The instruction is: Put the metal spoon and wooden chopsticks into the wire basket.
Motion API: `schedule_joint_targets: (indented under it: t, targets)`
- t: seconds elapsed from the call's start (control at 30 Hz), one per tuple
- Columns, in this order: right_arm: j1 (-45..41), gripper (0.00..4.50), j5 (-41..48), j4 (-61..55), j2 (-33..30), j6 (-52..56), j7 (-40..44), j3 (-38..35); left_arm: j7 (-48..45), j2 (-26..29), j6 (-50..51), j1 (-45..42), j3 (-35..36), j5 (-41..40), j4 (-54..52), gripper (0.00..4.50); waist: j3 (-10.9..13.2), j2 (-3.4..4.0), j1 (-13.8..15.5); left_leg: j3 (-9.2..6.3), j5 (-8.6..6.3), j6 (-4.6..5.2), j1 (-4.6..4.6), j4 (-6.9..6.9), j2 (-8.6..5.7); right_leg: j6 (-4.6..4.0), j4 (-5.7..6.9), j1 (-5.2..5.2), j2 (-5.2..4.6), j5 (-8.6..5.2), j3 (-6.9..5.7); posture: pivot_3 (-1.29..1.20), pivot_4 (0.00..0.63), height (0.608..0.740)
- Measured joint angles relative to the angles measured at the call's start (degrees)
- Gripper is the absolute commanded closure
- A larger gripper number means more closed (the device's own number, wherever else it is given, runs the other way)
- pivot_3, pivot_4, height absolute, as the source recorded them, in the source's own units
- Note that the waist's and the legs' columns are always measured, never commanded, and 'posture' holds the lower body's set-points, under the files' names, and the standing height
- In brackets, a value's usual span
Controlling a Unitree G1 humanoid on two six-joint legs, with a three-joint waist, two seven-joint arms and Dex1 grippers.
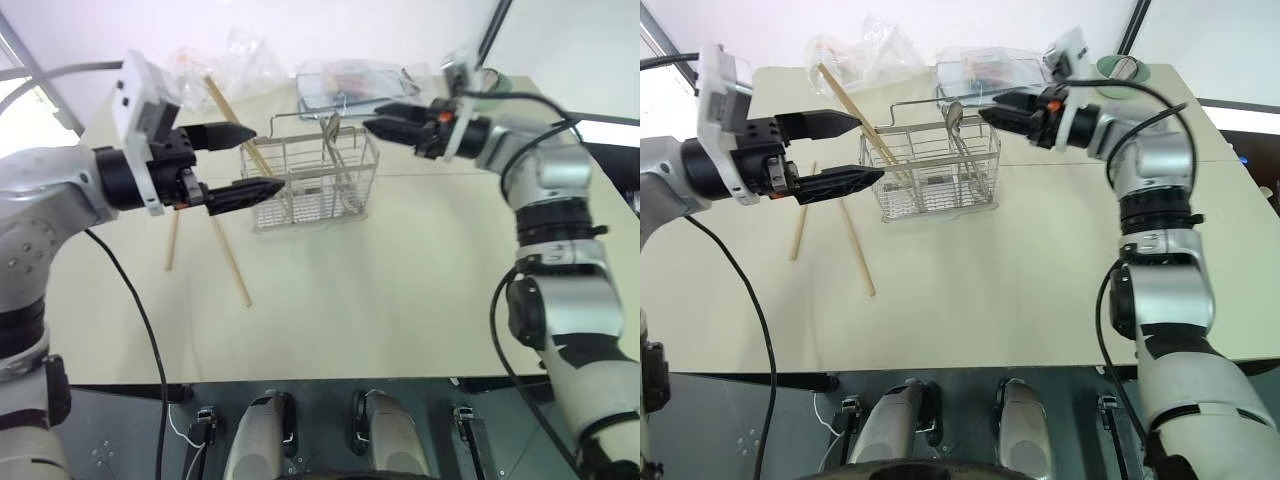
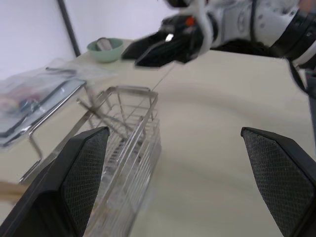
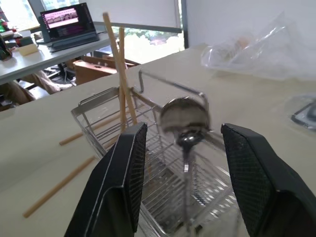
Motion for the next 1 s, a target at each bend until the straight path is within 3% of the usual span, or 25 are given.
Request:
schedule_joint_targets:
  t: [0.13, 0.27, 0.37, 0.47, 0.73, 1.0]
  targets:
    - [-2.55, 2.07, 5.09, -4.47, -6.58, 5.21, 6.20, -3.78, 8.19, 1.02, 3.03, 1.26, 6.66, 1.93, 3.18, 0.00, -0.01, -0.02, -0.03, -0.02, -0.02, 0.02, 0.08, -0.02, 0.03, 0.00, -0.01, 0.07, 0.02, -0.01, -0.01, 0.00, 0.150, 0.707]
    - [4.13, 2.07, 12.09, -17.88, -10.76, 13.50, 12.60, -4.20, 19.71, 1.40, 12.27, 0.12, 7.69, 5.58, 8.36, 0.00, -0.04, -0.06, 0.14, -0.08, -0.23, 0.37, 0.12, -0.02, 0.07, 0.00, 0.00, 0.12, 0.01, -0.01, -0.03, 0.00, 0.150, 0.707]
    - [11.01, 2.07, 15.26, -25.17, -10.24, 16.11, 12.03, -4.81, 27.02, 0.54, 18.47, -3.18, 5.77, 10.15, 14.43, 0.00, -0.05, -0.08, 0.30, -0.04, -0.23, 0.37, 0.10, 0.01, 0.03, 0.01, 0.01, 0.12, -0.03, 0.00, -0.02, 0.00, 0.150, 0.707]
    - [13.16, 2.07, 17.87, -28.35, -8.49, 18.41, 9.03, -5.32, 32.15, -3.81, 20.22, -8.76, 2.99, 15.00, 21.24, 0.00, -0.04, -0.09, 0.70, -0.05, -0.05, 0.07, 0.08, 0.04, 0.00, 0.01, 0.03, 0.10, -0.04, 0.01, -0.03, 0.00, 0.150, 0.707]
    - [18.44, 2.07, 22.82, -35.07, -7.28, 21.14, 2.05, -8.04, 35.25, -13.48, 12.18, -21.74, -8.23, 29.69, 53.53, 0.00, -0.03, -0.19, 1.47, 0.08, -0.05, 0.07, 0.01, 0.06, -0.05, 0.01, 0.02, 0.02, -0.03, 0.01, -0.02, 0.00, 0.150, 0.707]
    - [24.94, 2.07, 27.46, -42.71, -8.61, 23.27, -4.57, -12.45, 31.57, -18.38, -1.25, -29.36, -8.36, 37.18, 80.40, 0.00, -0.03, -0.22, 1.41, 0.09, -0.07, 0.10, -0.02, 0.06, -0.02, 0.01, 0.02, -0.02, -0.06, 0.01, -0.02, 0.00, 0.150, 0.707]
